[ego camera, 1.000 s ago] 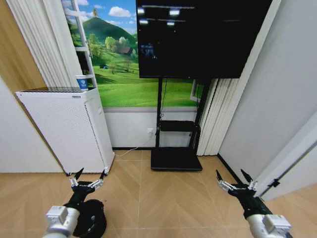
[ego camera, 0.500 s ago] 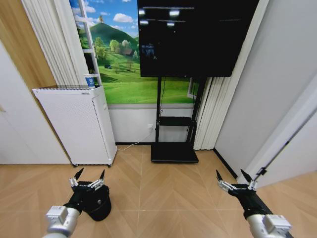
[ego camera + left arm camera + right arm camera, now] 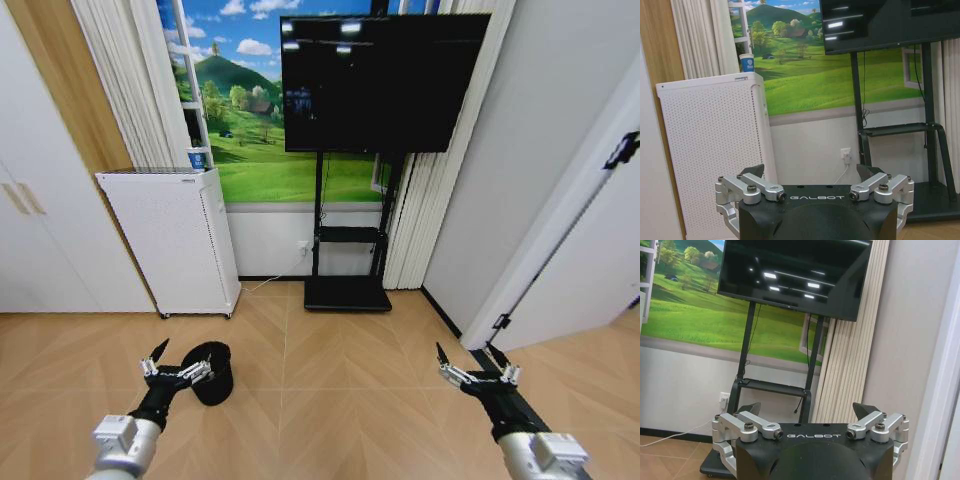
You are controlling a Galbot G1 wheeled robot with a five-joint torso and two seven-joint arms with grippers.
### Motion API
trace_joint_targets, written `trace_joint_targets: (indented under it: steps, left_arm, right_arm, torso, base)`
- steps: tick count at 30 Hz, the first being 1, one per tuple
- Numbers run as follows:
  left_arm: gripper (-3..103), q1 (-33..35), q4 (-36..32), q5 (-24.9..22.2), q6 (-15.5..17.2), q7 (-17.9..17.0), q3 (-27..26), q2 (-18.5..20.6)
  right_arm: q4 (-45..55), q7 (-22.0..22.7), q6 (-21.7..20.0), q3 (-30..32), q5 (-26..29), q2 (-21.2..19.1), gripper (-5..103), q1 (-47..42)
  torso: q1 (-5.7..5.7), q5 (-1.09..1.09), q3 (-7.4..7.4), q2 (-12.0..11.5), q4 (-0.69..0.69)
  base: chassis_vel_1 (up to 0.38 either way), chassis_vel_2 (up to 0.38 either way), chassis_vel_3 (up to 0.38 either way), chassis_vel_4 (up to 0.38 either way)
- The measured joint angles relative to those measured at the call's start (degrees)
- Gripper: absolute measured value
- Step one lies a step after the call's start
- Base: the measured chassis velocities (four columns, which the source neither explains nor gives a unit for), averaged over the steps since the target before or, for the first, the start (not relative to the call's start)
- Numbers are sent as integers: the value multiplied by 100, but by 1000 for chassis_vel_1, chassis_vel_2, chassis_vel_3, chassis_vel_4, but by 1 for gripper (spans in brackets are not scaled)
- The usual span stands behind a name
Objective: Pick up the trash bin and place the garbage on the floor into it.
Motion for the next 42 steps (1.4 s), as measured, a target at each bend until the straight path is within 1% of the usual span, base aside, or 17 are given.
trace_joint_targets:
  steps: [1,8,9,10,12,14,17,20,33,37,42]
  left_arm:
    - [100,0,0,0,0,0,0,0]
    - [100,0,0,0,0,0,0,0]
    - [100,0,0,0,1,0,0,0]
    - [100,0,0,0,1,0,0,0]
    - [100,0,0,0,0,0,0,0]
    - [100,0,0,0,1,0,0,0]
    - [100,0,1,0,1,0,0,0]
    - [100,0,0,0,1,0,0,0]
    - [100,0,0,0,1,0,0,0]
    - [100,1,0,0,1,0,0,0]
    - [100,1,0,0,1,0,0,0]
  right_arm:
    - [1,0,0,0,0,0,100,0]
    - [0,0,0,0,0,0,100,0]
    - [0,0,0,0,0,0,100,0]
    - [0,0,0,0,0,0,100,0]
    - [1,0,0,0,0,0,100,0]
    - [0,0,0,0,0,0,100,0]
    - [0,0,0,0,0,0,100,0]
    - [0,0,0,0,0,0,100,0]
    - [0,0,0,0,0,0,100,0]
    - [0,0,0,0,0,0,100,-3]
    - [0,0,0,0,0,0,100,1]
  torso:
    - [0,-3,0,0,0]
    - [-1,0,0,0,0]
    - [0,-4,0,0,0]
    - [0,0,0,0,1]
    - [-1,-2,0,0,0]
    - [-1,1,-1,0,0]
    - [1,-3,1,-1,1]
    - [-2,0,-1,0,-1]
    - [-1,-2,0,0,0]
    - [-4,-2,-2,2,0]
    - [2,-1,2,-1,0]
  base:
    - [240,-225,-248,221]
    - [247,-242,-249,244]
    - [255,-245,-231,240]
    - [255,-239,-222,240]
    - [248,-239,-241,250]
    - [250,-261,-255,260]
    - [253,-266,-241,255]
    - [273,-234,-242,249]
    - [236,-243,-247,243]
    - [93,-93,-119,93]
    - [-36,31,38,-35]
